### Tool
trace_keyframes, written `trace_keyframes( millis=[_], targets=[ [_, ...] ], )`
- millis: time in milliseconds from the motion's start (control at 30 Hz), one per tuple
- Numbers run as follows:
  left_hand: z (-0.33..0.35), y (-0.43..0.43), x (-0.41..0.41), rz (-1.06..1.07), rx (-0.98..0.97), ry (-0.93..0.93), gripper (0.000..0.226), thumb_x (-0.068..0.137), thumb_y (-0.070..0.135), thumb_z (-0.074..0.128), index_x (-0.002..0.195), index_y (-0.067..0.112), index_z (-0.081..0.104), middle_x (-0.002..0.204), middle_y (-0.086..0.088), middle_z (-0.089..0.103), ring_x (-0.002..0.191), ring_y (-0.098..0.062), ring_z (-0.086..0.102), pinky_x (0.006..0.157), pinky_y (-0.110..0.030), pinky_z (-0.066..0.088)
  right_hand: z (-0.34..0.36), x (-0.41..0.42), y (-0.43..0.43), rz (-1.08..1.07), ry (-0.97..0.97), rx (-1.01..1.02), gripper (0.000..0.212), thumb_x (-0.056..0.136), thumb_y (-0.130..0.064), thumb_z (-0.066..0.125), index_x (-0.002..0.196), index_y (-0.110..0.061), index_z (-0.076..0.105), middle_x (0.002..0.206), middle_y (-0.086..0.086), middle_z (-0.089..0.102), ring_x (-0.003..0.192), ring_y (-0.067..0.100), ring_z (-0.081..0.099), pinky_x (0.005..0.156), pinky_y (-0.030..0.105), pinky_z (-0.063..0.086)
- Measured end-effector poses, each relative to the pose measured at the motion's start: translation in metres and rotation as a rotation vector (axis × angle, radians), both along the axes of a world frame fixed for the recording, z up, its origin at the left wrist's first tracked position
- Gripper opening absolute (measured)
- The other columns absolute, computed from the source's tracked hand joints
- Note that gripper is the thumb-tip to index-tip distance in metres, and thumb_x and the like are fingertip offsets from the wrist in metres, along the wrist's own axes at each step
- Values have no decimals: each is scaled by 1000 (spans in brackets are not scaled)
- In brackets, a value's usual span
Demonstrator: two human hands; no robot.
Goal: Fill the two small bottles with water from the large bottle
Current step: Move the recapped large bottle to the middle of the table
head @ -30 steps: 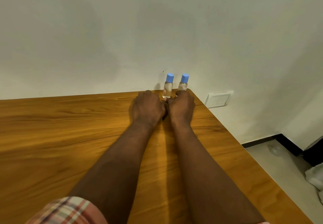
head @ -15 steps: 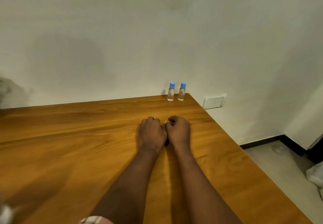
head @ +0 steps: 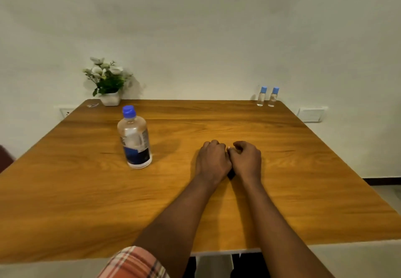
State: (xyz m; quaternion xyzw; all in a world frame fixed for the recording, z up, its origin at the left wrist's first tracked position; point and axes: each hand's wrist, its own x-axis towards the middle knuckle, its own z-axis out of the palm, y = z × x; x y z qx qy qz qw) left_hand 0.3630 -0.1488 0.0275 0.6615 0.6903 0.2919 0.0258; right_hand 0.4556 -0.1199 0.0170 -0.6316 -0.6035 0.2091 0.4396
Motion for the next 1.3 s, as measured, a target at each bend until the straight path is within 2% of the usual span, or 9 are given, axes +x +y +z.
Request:
trace_keyframes(
  millis=[100, 333, 467, 567, 667, 767, 833, 1033, 1300],
  targets=[
    [1, -26, -26, 53, 17, -18, 32, 99, 30, 43, 106, 11, 67, 107, -7, 63, 107, -25, 53, 84, -35, 45, 1, -27, -21, 53, 34, -14, 36, 86, -25, 67, 118, -8, 67, 118, 7, 69, 108, 18, 64, 84, 21, 43],
    [20, -76, -97, 161, 107, -48, 32, 95, 31, 50, 112, 12, 69, 107, -5, 66, 102, -20, 58, 81, -33, 51, 10, -96, -43, 281, 72, -73, 47, 85, -26, 68, 129, -10, 60, 127, 9, 64, 117, 20, 60, 96, 31, 48],
    [18, -105, -125, 227, 124, -9, 28, 94, 32, 52, 104, 15, 72, 95, -2, 66, 90, -17, 58, 70, -31, 49, 10, -129, -54, 401, 48, -130, 56, 85, -23, 68, 138, -16, 50, 133, 6, 60, 121, 19, 57, 94, 27, 46],
    [8, -120, -143, 266, 90, 14, 27, 93, 33, 52, 99, 16, 71, 90, -1, 64, 86, -16, 57, 65, -30, 46, 6, -149, -62, 467, 20, -168, 67, 83, -21, 70, 144, -21, 42, 138, 3, 56, 124, 18, 54, 98, 31, 46],
    [2, -128, -161, 310, 84, -7, 28, 93, 35, 52, 99, 16, 71, 91, -3, 65, 87, -18, 58, 65, -33, 47, 5, -162, -68, 512, 31, -170, 81, 79, -24, 76, 148, -21, 33, 141, 3, 53, 128, 20, 51, 99, 34, 46],
    [1, -129, -176, 367, 58, -38, 33, 93, 38, 52, 108, 15, 69, 98, -7, 65, 96, -22, 57, 72, -35, 49, 7, -172, -70, 546, 55, -117, 89, 75, -27, 80, 148, -21, 31, 141, 3, 53, 128, 21, 51, 92, 28, 44],
    [1, -126, -183, 393, 49, -48, 36, 93, 39, 53, 113, 12, 67, 104, -9, 65, 102, -24, 57, 76, -36, 49, 8, -178, -71, 551, 66, -82, 88, 72, -28, 83, 145, -24, 35, 137, 1, 57, 125, 20, 54, 90, 26, 45],
    [1, -113, -198, 417, 25, -96, 44, 92, 37, 55, 125, 8, 61, 120, -12, 62, 113, -26, 56, 86, -39, 50, 9, -191, -67, 516, 50, -57, 86, 69, -28, 85, 141, -22, 38, 136, 0, 58, 125, 21, 55, 98, 42, 50],
    [0, -87, -213, 403, -12, -73, 40, 92, 37, 55, 117, 7, 64, 116, -12, 62, 110, -27, 55, 81, -38, 49, 8, -198, -51, 448, 13, -24, 75, 68, -36, 85, 131, -19, 48, 130, 0, 62, 119, 20, 59, 93, 36, 54]
  ],
)
